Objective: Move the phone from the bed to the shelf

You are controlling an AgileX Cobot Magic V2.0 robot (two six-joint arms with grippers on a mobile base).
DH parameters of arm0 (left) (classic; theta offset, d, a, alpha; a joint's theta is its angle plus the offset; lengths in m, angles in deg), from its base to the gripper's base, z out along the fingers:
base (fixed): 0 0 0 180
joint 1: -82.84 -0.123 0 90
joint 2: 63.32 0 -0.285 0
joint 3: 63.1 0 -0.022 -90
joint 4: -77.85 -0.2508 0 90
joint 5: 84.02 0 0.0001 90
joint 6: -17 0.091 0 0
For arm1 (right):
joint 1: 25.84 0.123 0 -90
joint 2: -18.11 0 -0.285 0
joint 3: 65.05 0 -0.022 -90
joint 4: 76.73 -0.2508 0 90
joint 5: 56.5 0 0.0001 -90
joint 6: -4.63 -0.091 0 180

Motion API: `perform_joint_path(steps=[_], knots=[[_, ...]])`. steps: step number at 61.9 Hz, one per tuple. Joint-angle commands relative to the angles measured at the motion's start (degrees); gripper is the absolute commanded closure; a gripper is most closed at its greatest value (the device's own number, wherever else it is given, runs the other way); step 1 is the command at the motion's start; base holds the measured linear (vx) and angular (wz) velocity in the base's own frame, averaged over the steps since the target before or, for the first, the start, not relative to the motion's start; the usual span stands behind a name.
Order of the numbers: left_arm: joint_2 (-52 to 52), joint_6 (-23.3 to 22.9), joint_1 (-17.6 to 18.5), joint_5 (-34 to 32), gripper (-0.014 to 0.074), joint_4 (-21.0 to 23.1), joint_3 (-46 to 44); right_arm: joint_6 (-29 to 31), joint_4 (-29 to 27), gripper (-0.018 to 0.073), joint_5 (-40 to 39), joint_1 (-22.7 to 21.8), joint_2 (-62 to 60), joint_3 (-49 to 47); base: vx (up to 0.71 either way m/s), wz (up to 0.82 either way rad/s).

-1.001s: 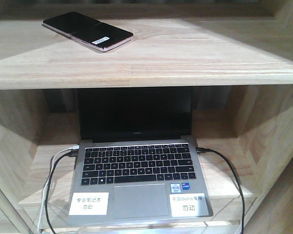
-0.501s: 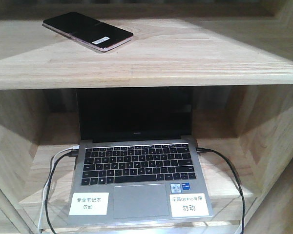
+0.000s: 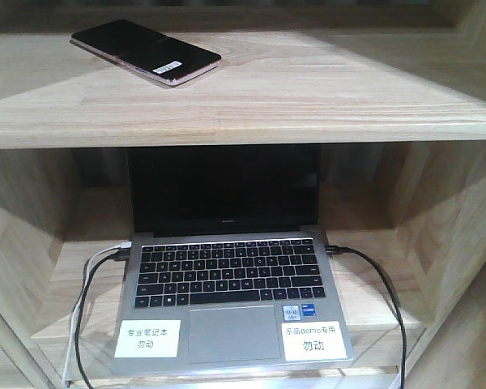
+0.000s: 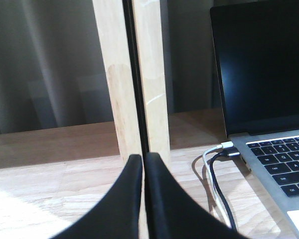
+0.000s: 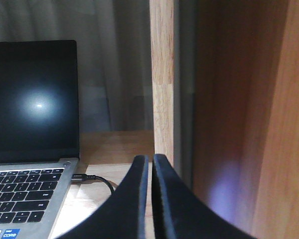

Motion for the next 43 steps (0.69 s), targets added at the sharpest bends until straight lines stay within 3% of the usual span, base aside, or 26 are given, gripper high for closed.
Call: perform_joint_path(steps=[1, 43], knots=[[-0.49, -0.22, 0.12, -4.18, 0.0596, 0.26, -1.46, 0.34, 0.33, 0.0564, -4.28, -0.42, -0.45, 0.47, 0.00, 0.00], [-0.49, -0.22, 0.12, -4.18, 0.0596, 0.26, -1.46, 0.34, 0.33, 0.0564, -4.28, -0.42, -0.45, 0.47, 0.00, 0.00]])
